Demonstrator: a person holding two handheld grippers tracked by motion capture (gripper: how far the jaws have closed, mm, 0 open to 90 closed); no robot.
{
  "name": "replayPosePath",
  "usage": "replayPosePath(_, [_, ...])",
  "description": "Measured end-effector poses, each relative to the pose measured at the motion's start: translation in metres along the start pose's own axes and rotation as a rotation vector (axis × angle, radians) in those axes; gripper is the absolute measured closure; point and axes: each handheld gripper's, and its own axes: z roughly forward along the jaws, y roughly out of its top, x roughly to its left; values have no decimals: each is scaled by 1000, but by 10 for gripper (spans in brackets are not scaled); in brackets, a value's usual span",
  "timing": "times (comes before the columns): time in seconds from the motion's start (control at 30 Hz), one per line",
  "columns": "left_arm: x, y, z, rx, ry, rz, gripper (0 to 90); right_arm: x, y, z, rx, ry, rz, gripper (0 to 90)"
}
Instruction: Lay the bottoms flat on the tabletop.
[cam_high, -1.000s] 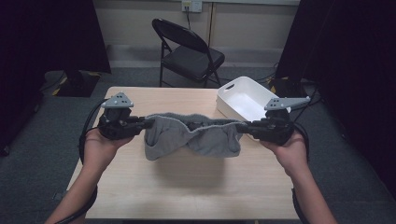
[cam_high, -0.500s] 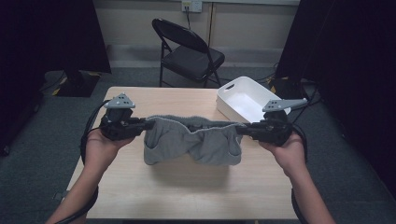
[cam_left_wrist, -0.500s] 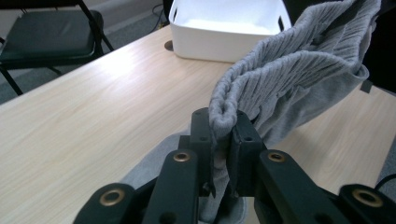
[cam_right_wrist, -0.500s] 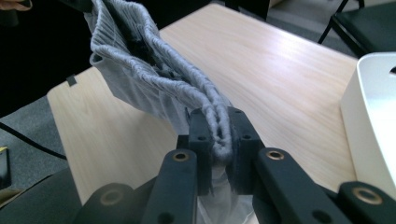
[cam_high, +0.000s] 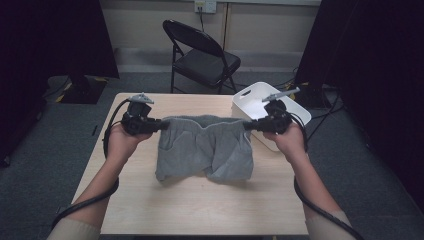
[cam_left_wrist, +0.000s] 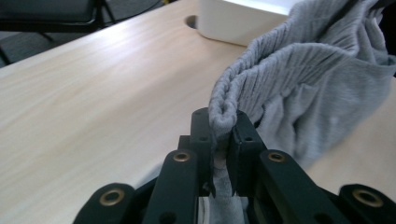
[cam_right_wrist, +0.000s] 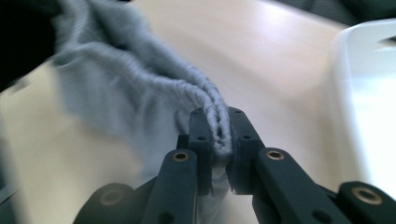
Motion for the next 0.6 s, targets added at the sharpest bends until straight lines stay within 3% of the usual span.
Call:
replayPosePath(0.03, [8,8,6,-14,29,-11,820,-6,9,6,-19,-54,29,807])
replayPosePath(0.1, [21,22,18,-46,95,-84,793,-19,28,19,-102,-182,83,727])
replayPosePath(0.13, [28,27,24,-64,138,-127,723,-23,37,25,-119,-246,107,610])
replayPosePath(0.17, [33,30,30,-74,175,-165,556,-24,42,31,-130,-311,99,490])
replayPosePath(0.2, [37,31,35,-72,205,-168,377,-23,45,36,-147,-369,81,462])
replayPosePath(0.23, [38,29,38,-67,226,-143,313,-22,45,39,-155,-371,83,457])
replayPosePath(0.3, [36,21,41,-47,212,-95,338,-17,41,46,-154,-310,75,404])
replayPosePath(0.37, [33,8,44,-33,194,-64,331,-8,31,51,-109,-292,-14,366])
replayPosePath(0.4, [31,0,44,-18,185,-43,320,-5,25,52,-95,-282,-28,358])
replayPosePath(0.5, [24,-27,41,-9,157,-51,318,3,0,54,-86,-244,-51,350])
replayPosePath(0.6, [15,-51,33,-7,128,-38,316,10,-24,52,-93,-213,-28,342])
